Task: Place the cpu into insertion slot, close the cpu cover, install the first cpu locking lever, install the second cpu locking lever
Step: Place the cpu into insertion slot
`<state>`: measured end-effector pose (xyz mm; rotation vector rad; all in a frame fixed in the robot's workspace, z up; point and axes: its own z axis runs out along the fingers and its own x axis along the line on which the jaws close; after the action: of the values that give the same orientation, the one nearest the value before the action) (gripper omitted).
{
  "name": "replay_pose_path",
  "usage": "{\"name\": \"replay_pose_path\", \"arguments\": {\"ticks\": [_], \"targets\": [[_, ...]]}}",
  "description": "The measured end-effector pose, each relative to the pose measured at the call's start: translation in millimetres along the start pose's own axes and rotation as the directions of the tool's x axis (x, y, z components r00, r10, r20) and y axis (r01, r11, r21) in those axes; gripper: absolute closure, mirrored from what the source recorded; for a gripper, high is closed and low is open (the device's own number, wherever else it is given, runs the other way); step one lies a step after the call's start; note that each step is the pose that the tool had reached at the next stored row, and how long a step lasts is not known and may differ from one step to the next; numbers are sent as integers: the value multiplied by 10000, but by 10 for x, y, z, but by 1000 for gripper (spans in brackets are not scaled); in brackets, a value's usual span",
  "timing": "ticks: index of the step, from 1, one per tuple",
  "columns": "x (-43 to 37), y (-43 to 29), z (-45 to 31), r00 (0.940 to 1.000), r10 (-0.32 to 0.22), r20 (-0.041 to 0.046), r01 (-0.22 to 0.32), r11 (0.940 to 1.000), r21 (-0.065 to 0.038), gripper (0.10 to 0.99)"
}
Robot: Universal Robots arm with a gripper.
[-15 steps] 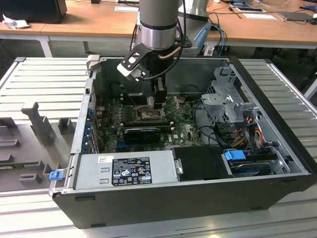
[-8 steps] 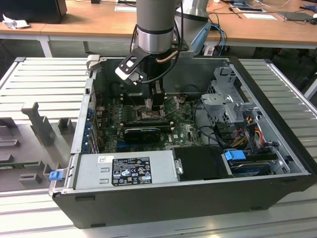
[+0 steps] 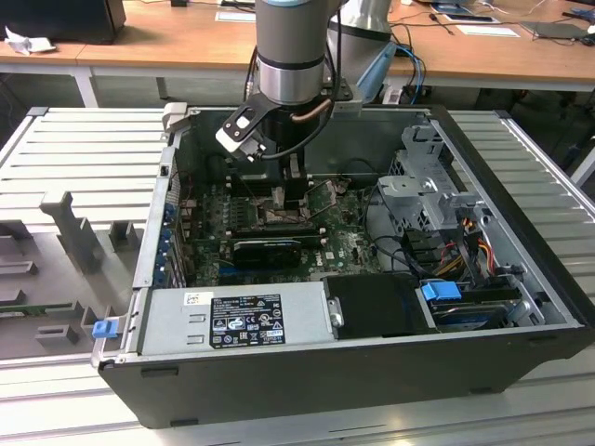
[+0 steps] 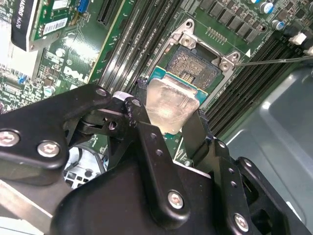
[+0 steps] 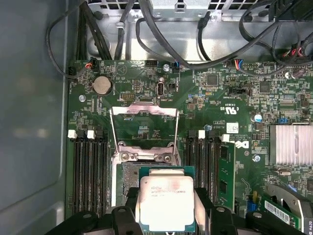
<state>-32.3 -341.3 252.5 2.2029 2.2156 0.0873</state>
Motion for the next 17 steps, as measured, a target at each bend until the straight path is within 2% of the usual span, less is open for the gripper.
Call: {"name": "replay_pose_path", "arguments": {"ticks": [17], "targets": [[30,-4,44,10000,5,-2,-5,10000,-1,557]]}}
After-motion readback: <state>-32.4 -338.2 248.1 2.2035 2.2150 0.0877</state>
